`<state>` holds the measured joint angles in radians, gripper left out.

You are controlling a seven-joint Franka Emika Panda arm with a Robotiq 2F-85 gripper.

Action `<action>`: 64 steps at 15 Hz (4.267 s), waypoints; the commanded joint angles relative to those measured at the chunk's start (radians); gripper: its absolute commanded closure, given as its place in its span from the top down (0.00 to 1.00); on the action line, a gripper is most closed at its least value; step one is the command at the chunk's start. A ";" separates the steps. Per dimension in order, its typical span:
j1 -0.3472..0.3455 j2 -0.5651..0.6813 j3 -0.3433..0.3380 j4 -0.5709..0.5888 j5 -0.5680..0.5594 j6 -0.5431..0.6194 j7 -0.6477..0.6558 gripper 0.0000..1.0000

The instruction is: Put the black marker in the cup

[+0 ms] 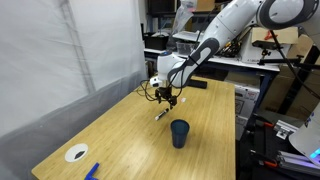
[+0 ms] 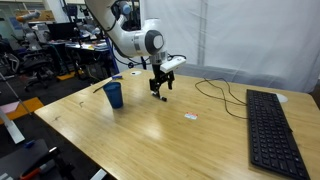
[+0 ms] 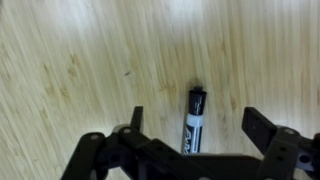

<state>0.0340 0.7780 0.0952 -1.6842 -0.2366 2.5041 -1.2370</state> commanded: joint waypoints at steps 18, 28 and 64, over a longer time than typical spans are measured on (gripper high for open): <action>-0.043 0.108 0.037 0.074 0.011 0.012 0.006 0.74; -0.035 0.060 0.033 0.039 0.005 0.038 0.030 0.04; 0.228 -0.348 0.091 -0.161 -0.650 -0.659 0.544 0.05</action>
<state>0.2678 0.4800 0.1643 -1.7820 -0.8486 1.8290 -0.6973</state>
